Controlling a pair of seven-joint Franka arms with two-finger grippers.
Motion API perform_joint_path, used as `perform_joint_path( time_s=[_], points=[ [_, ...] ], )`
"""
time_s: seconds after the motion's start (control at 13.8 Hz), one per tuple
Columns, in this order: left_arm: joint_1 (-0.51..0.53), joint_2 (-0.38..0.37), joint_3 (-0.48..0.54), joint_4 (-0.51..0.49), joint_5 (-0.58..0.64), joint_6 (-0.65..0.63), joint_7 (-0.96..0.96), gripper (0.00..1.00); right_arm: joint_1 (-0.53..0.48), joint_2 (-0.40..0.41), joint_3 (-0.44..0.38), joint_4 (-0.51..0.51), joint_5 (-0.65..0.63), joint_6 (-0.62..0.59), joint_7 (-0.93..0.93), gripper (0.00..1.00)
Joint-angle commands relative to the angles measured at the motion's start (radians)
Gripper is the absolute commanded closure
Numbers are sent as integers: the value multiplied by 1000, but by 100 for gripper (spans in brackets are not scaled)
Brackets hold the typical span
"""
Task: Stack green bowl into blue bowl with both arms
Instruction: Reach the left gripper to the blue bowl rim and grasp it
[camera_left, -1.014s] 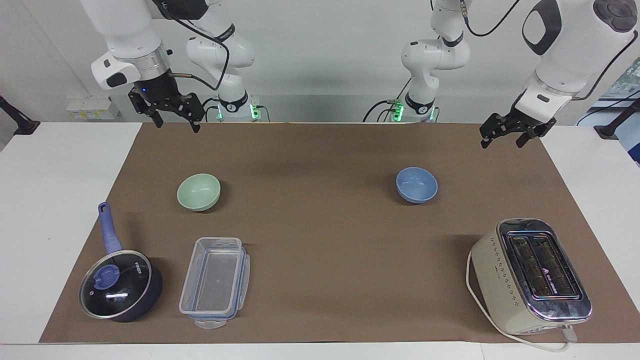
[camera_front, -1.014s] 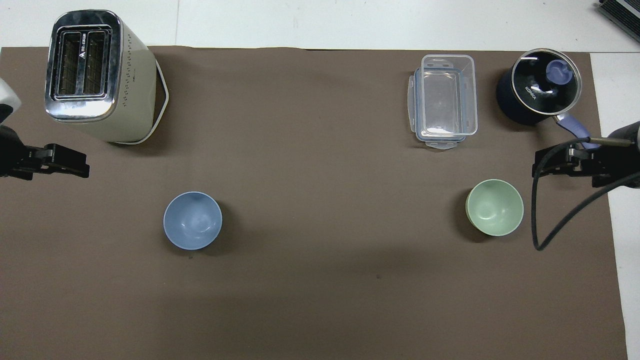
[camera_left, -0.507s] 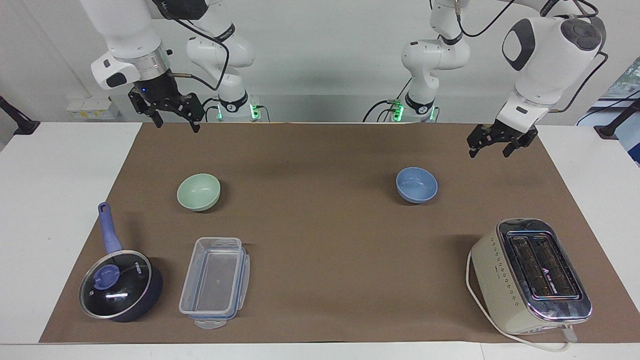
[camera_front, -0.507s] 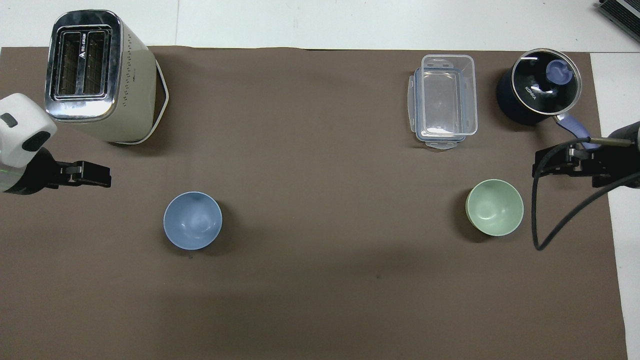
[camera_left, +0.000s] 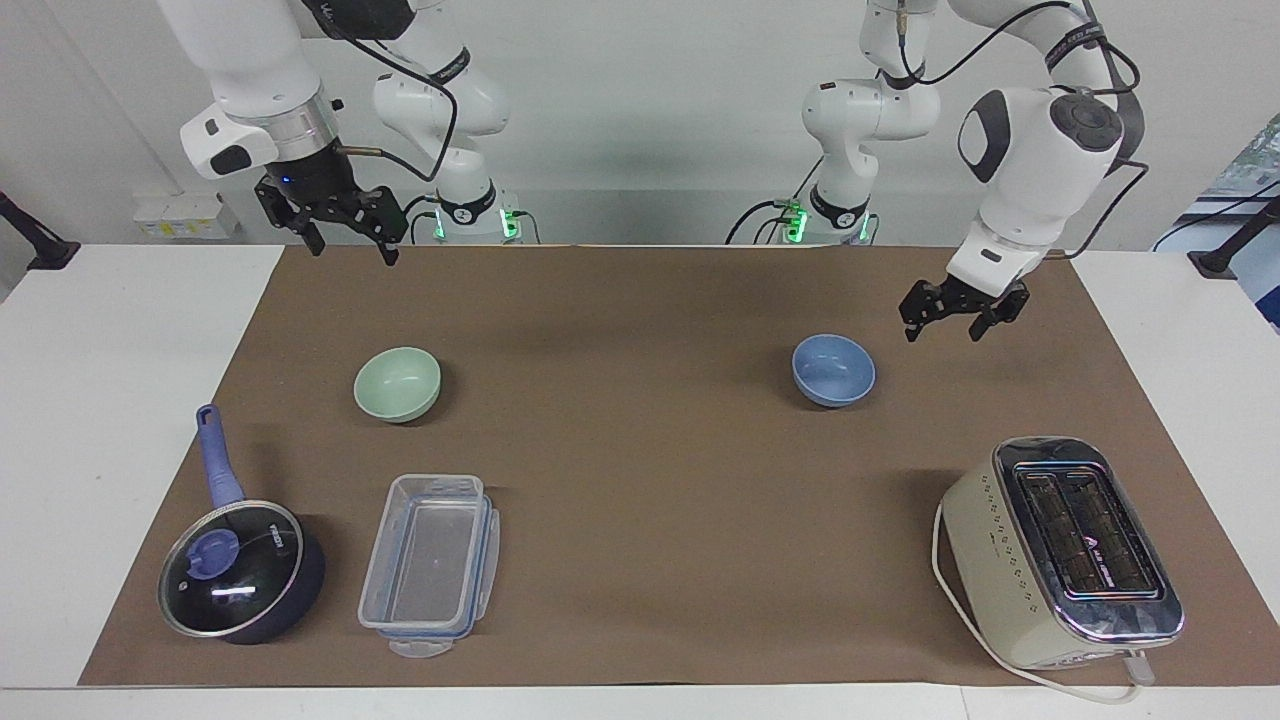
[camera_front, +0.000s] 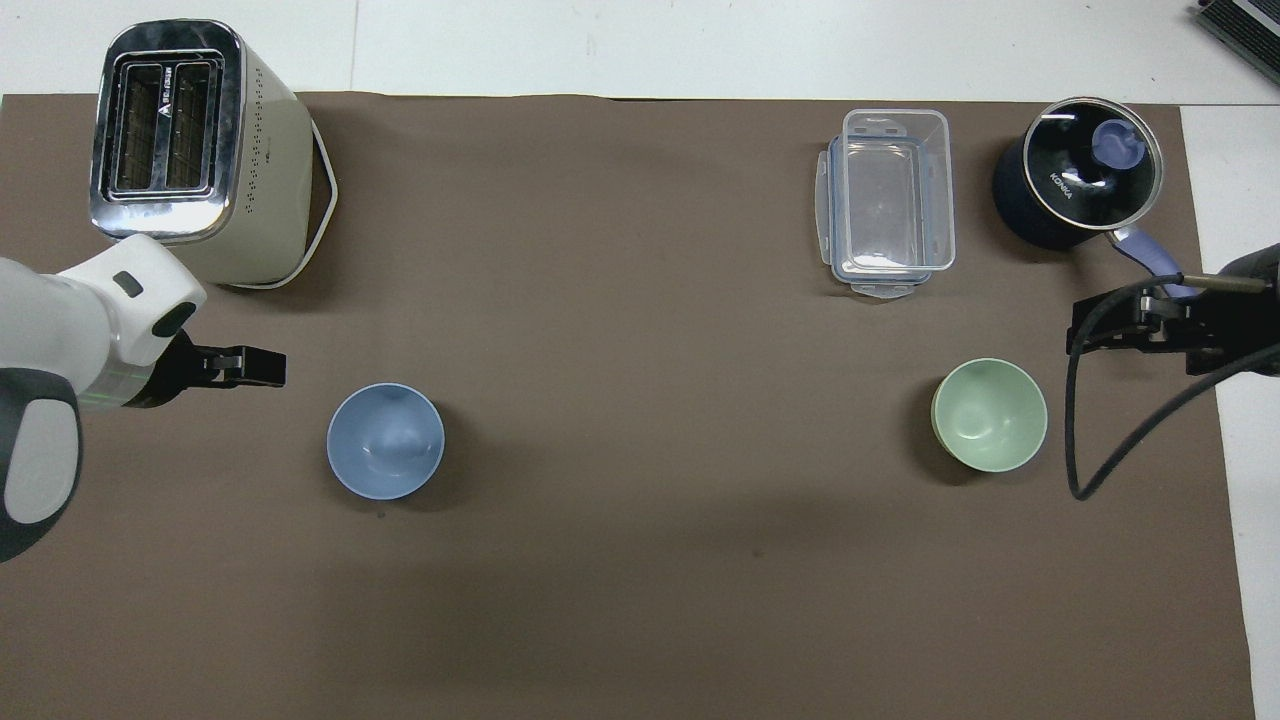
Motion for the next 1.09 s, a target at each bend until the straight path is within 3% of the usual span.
perform_joint_path(
  time_s=[0.0, 1.01],
  points=[
    [-24, -34, 9, -87, 20, 85, -32, 0, -10, -17, -3, -21, 21, 20, -24, 0],
    [-122, -31, 8, -507, 10, 622, -26, 0, -18, -20, -5, -26, 21, 19, -33, 0]
  ],
)
